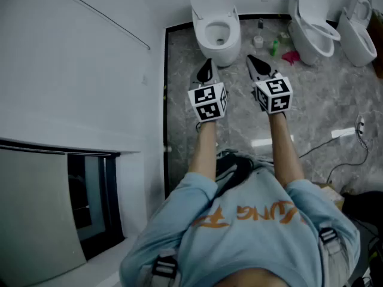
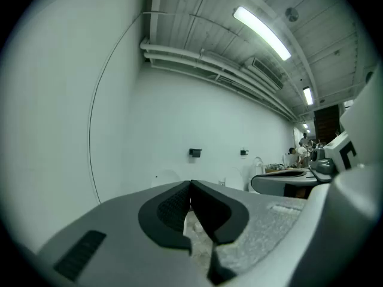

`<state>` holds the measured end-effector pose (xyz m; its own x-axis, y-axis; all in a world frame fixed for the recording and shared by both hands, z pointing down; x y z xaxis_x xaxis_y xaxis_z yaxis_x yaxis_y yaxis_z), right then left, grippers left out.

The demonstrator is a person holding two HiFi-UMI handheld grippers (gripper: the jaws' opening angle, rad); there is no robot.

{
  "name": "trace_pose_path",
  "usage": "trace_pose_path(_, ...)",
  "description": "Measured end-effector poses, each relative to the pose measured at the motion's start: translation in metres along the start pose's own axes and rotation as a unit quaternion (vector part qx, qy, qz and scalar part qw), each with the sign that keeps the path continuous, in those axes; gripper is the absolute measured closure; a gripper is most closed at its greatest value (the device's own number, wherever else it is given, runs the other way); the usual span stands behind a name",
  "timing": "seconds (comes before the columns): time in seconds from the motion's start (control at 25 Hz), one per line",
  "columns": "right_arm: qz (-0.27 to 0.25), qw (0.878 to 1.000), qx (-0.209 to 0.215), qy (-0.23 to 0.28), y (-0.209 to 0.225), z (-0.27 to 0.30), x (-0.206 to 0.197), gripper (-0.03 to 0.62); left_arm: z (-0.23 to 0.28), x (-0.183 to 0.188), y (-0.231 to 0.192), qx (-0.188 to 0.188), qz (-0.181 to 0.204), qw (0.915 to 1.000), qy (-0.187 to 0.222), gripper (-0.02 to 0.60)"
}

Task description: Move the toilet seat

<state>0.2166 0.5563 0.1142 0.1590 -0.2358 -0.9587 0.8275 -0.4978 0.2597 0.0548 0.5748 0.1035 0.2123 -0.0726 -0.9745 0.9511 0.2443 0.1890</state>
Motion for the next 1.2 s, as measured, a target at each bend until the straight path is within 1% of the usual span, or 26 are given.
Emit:
trace_pose_path(0.2, -0.004, 1.000, -0.004, 0.004, 0.002, 0.003, 0.001, 0.597, 0.003, -0.001, -0.002, -0.002, 0.000, 1.0000, 0.000, 0.580)
trace_pose_path(0.36, 0.032, 0.999, -0.026, 0.026, 0.012, 0.005, 0.005, 0.597, 0.007, -0.003, -0.005, -0.003, -0.001, 1.0000, -0.004, 0.580)
trace_pose_path(0.6, 0.060, 0.997, -0.038, 0.036, 0.028, 0.012, 0.012, 0.597, 0.011, -0.002, -0.019, 0.005, 0.002, 1.0000, -0.005, 0.580)
trace_pose_path(0.76, 0.065, 0.997, -0.026, 0.043, 0.026, 0.025, 0.020, 0.597, 0.012, -0.001, -0.035, 0.016, 0.000, 0.9999, -0.001, 0.580)
trace_pose_path(0.88, 0.058, 0.997, -0.008, 0.040, 0.021, 0.043, 0.022, 0.597, 0.019, -0.007, -0.054, 0.029, -0.015, 0.9995, -0.001, 0.580)
trace_pose_path(0.96, 0.082, 0.996, 0.008, 0.037, 0.026, 0.057, 0.025, 0.597, 0.026, -0.008, -0.070, 0.038, -0.020, 0.9991, -0.003, 0.580)
trace_pose_path(1.04, 0.101, 0.994, 0.007, 0.035, 0.038, 0.073, 0.034, 0.597, 0.040, -0.001, -0.086, 0.046, -0.015, 0.9988, 0.003, 0.580)
trace_pose_path(1.12, 0.080, 0.996, -0.013, 0.029, 0.054, 0.083, 0.044, 0.596, 0.058, 0.002, -0.090, 0.047, -0.015, 0.9987, 0.009, 0.580)
trace_pose_path(1.2, 0.070, 0.997, -0.023, 0.029, 0.066, 0.092, 0.044, 0.597, 0.075, -0.005, -0.090, 0.040, -0.014, 0.9990, 0.010, 0.580)
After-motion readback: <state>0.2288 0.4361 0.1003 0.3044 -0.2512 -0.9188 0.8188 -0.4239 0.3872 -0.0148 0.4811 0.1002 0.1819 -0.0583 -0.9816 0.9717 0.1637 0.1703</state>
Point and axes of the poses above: the fingertips, and each gripper's own axes: z forward along the fingers, y to its right, x out of its top, the point moved 5 cm from there along -z, backward along the fingers, and after that the axes turned 15 degrees about z, right-handed, at the moved point
